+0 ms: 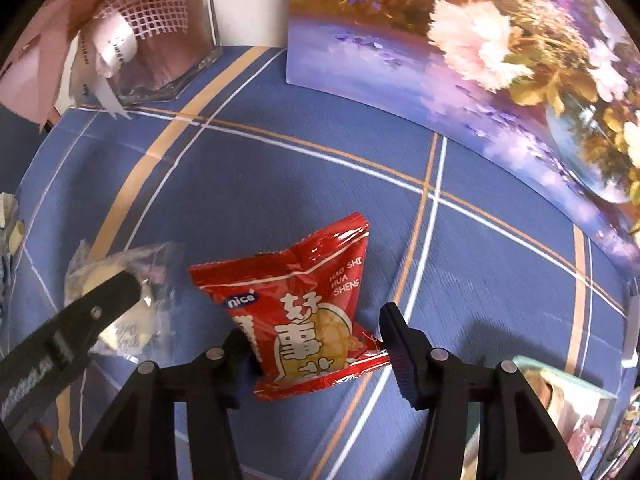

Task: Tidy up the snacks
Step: 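Lift the bun with left tool while right tool grasps the red 'nice' snack bag, then carry the bun and red snack bag over the white tray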

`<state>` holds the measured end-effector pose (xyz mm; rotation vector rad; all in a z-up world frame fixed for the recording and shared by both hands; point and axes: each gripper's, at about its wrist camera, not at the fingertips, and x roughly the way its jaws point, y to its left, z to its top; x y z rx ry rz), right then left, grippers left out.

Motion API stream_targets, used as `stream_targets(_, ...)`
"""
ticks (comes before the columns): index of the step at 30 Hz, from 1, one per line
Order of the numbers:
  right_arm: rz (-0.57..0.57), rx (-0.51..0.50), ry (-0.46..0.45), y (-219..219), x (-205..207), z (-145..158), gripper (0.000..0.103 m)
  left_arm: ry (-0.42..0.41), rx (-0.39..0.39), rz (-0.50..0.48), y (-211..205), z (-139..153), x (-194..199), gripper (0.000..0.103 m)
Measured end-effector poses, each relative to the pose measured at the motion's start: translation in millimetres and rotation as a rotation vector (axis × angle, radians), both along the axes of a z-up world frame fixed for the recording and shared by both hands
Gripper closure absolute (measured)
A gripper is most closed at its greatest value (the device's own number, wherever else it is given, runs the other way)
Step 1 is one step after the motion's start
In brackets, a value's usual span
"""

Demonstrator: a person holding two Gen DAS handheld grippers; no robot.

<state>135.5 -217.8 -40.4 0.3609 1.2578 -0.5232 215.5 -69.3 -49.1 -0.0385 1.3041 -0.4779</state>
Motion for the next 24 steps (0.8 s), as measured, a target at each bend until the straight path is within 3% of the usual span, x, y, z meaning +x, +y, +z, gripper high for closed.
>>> stream_targets(5,-0.018,-0.001,-0.015,12,-19,13,0.045,0.027,-0.005,-0.030,1,6,-11,0.041)
stream_targets(18,-0.115,0.008,-0.058,35,-92,58,0.045,0.007,0.036,-0.128,14,34,-73,0.041)
stream_targets(24,-0.163,0.004,-0.077,43,-130,69,0.045,0.000,0.018,-0.143,21,50,-98,0.041)
